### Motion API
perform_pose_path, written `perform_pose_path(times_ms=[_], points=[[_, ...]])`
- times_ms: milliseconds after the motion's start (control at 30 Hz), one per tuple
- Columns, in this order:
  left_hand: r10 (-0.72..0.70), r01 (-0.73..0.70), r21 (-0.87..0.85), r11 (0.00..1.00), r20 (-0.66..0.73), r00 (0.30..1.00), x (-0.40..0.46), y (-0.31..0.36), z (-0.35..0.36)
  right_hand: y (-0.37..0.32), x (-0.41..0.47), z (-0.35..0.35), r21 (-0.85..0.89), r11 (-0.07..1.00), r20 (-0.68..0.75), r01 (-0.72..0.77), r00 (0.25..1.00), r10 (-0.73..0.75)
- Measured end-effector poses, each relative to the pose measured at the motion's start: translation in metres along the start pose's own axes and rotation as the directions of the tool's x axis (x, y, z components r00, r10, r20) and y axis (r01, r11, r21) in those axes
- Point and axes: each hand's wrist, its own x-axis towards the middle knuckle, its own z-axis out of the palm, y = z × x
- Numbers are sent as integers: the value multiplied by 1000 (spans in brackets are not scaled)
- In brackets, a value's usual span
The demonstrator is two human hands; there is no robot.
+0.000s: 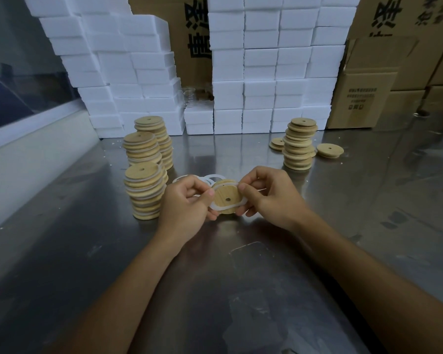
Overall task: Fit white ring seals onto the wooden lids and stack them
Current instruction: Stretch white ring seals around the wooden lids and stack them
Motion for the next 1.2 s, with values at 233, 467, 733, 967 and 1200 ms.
perform_pose_path(times_ms=[233,467,733,967,1200], points=[[32,-32,95,995,-3,999,2,-3,-4,3,-2,1,42,999,17,-30,999,29],[72,-75,201,977,25,997,2,-9,-8,10,-1,6,39,999,-30,14,999,-13],[134,-179,275,945,173,976,0,-9,-4,4,-3,8,-200,958,13,205,978,-207],[199,-219,206,954,117,973,-4,-2,0,1,-4,11,-67,991,-2,116,993,-116],[103,-101,-35,994,52,993,-6,3,6,-5,-1,5,139,990,20,29,999,-32]])
